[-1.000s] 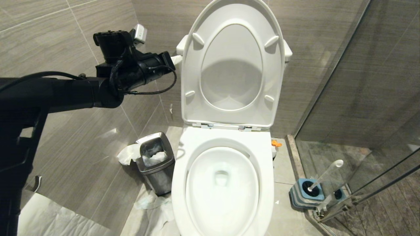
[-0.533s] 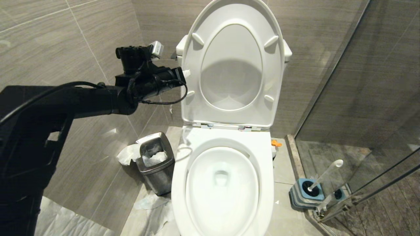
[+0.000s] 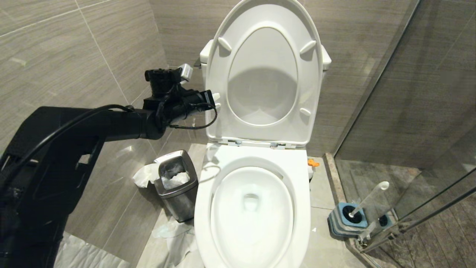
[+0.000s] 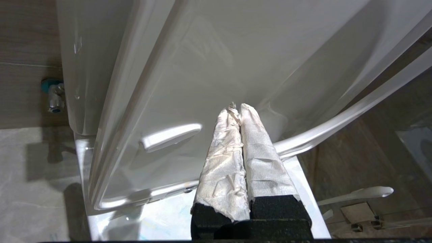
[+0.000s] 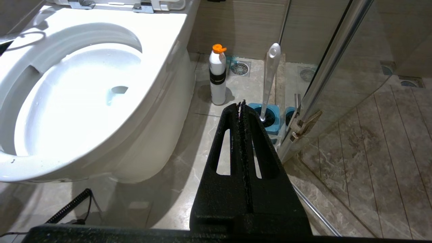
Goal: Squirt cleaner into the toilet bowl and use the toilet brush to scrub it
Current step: Pour in the cleaning agent
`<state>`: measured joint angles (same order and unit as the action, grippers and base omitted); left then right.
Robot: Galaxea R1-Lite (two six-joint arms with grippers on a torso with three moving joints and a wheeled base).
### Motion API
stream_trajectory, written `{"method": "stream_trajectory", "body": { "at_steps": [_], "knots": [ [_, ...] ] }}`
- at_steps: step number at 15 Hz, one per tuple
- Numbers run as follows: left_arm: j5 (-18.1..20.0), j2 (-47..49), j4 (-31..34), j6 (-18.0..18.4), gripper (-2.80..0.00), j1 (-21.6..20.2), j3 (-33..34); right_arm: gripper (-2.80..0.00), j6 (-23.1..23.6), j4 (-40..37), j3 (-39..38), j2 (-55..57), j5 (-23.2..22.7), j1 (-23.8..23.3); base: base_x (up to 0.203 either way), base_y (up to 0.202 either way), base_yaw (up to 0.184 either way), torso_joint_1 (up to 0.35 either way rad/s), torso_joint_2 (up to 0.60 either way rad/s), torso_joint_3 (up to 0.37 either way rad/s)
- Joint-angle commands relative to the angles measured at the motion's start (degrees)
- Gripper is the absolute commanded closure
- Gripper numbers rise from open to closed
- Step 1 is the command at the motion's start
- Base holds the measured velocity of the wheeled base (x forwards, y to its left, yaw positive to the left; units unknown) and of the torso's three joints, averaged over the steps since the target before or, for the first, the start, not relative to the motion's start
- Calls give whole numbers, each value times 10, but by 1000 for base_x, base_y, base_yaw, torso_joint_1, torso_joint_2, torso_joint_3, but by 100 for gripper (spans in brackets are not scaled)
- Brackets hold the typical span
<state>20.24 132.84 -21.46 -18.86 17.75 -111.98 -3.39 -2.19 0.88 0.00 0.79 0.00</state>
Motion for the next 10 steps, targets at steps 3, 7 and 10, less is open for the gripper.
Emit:
{"method": "stream_trajectory", "body": {
  "at_steps": [3, 7, 10],
  "knots": [
    [11, 29, -23, 0, 0, -1, 0, 0, 0, 0, 0, 0, 0, 0, 0, 0, 0, 0, 0, 0],
    [28, 48, -25, 0, 0, -1, -1, 0, 0, 0, 0, 0, 0, 0, 0, 0, 0, 0, 0, 0],
    [58, 58, -29, -1, 0, -3, -5, 0, 0, 0, 0, -1, 0, 0, 0, 0, 0, 0, 0, 0]
  ]
}}
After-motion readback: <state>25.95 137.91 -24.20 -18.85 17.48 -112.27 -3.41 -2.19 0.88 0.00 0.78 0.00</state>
